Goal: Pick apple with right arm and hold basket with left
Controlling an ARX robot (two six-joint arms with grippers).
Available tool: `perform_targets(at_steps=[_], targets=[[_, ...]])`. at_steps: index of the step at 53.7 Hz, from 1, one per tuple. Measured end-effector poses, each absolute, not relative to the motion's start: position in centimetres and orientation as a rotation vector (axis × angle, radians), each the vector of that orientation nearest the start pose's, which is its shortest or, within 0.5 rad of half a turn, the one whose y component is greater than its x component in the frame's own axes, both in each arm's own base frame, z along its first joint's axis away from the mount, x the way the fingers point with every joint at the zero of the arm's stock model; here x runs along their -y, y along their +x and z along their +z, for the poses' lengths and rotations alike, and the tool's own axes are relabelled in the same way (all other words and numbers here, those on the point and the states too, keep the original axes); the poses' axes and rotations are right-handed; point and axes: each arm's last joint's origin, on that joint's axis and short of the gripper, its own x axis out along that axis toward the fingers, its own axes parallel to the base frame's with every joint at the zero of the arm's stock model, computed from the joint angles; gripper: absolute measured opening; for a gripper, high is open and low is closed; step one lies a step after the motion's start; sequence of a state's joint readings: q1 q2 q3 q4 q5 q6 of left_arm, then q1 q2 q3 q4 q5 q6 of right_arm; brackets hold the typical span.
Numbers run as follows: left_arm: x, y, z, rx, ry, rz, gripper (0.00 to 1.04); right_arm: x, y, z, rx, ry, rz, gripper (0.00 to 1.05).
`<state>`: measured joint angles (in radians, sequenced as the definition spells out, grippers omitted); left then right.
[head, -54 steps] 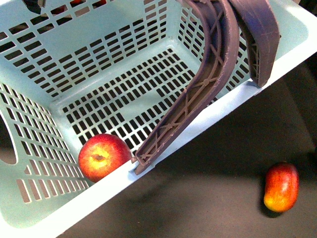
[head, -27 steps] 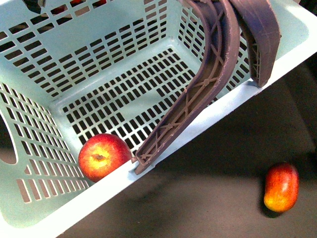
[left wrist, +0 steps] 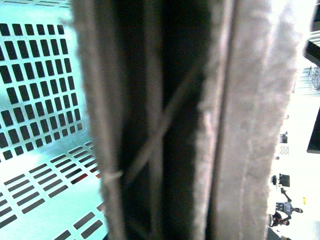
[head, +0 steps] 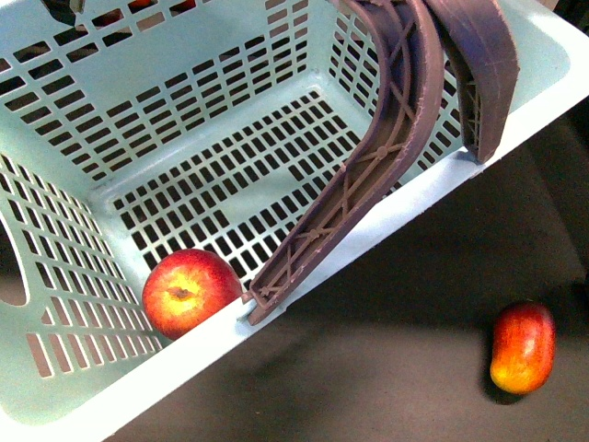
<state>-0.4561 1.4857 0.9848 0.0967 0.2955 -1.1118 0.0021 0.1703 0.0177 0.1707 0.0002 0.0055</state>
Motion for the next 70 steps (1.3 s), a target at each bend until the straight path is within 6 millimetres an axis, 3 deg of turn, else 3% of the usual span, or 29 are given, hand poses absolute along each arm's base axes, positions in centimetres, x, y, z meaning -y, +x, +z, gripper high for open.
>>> perform_targets(at_steps=[23,41,54,59,62,70], targets=[[15.3,29.2,26.4,-0.776,-1.008,-0.432,0.15,0.0,9.7,16.9,0.013,0.006,0.000,0.02],[15.2,29.2,26.4,-0.776,-1.009,-0.432,0.15,0.0,9.7,16.9,0.014,0.004,0.000,0.62],[15.3,29.2,26.4,-0.776,-1.009,-0.432,0.15,0.0,9.7,16.9,0.014,0.004,0.000,0.94],[15.3,29.2,26.4,-0.772,-1.008,-0.414,0.15,0.0,9.7,16.9,0.014,0.004,0.000,0.96],[15.2,29.1,26.8,-0.777,-1.012,-0.229,0.15,0.0,9.7,16.9,0.014,0.004,0.000,0.96],[14.0,29.8,26.9,-0.719,-1.093,-0.073,0.15,0.0,9.7,16.9,0.014,0.004,0.001,0.96]])
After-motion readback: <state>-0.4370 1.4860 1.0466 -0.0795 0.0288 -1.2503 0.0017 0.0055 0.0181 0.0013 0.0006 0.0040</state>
